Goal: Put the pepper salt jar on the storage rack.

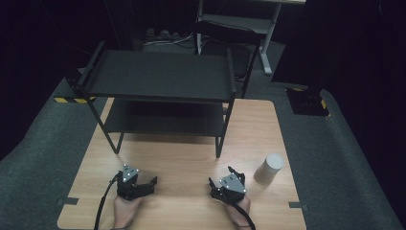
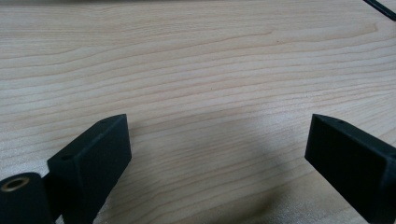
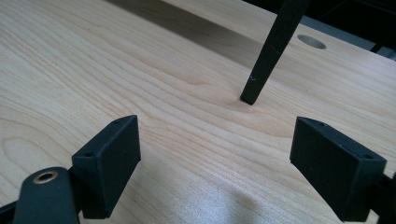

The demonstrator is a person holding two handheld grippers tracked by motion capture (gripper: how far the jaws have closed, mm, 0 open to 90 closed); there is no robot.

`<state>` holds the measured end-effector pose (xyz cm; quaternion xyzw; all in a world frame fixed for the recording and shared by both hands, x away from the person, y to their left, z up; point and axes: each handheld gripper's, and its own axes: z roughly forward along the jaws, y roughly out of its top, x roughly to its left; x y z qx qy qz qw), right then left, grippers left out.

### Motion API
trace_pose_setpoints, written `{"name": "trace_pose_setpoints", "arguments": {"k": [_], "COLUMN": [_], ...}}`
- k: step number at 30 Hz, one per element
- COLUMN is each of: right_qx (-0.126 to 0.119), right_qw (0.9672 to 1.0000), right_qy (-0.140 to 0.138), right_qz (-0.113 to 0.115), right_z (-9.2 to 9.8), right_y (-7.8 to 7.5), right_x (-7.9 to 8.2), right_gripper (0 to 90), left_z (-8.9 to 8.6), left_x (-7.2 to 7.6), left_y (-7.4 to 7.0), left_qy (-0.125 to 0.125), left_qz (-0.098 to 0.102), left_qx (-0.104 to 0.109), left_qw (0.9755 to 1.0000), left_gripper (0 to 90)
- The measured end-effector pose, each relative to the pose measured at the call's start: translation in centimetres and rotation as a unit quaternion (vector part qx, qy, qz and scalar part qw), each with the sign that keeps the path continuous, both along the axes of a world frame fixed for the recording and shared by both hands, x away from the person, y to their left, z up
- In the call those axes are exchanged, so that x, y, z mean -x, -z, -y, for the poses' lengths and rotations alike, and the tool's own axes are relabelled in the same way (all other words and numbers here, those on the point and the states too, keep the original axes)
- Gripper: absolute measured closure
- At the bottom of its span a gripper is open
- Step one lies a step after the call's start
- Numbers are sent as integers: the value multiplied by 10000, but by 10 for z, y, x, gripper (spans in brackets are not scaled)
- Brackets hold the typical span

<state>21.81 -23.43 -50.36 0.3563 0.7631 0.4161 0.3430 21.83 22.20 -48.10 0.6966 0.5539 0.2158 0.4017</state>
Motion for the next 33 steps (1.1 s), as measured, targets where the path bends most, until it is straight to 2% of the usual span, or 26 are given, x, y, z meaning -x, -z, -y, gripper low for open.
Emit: {"name": "trace_pose_setpoints", "arguments": {"k": [4,6,10,15,19,22,23,24,29,33], "right_qx": [-4,-33,-264,-518,-549,-824,-824,-1076,-1308,-1313], "right_qw": [10000,10000,9996,9983,9980,9952,9952,9917,9845,9788], "right_qy": [-4,-17,-62,-244,-110,89,89,307,1006,1489], "right_qz": [4,-2,-45,-116,-280,-511,-511,-639,-587,-507], "right_z": [0,1,9,27,44,66,66,82,103,110], "right_y": [0,0,0,0,-9,-15,-15,-17,-20,-24], "right_x": [0,0,0,22,42,53,53,59,69,65], "right_gripper": [154,154,149,126,106,88,88,79,62,53], "left_z": [1,2,-1,-2,-2,-2,-2,-2,-2,-1], "left_x": [1,3,9,11,12,15,15,16,17,17], "left_y": [1,2,6,7,8,9,9,10,11,11], "left_qy": [-19,-49,-144,-187,-165,-231,-231,-270,-317,-327], "left_qz": [17,86,231,319,333,410,410,444,469,471], "left_qx": [-7,-28,143,179,178,191,191,218,238,242], "left_qw": [10000,9999,9995,9992,9991,9987,9987,9984,9981,9981], "left_gripper": [70,62,58,49,47,44,43,42,39,39]}}
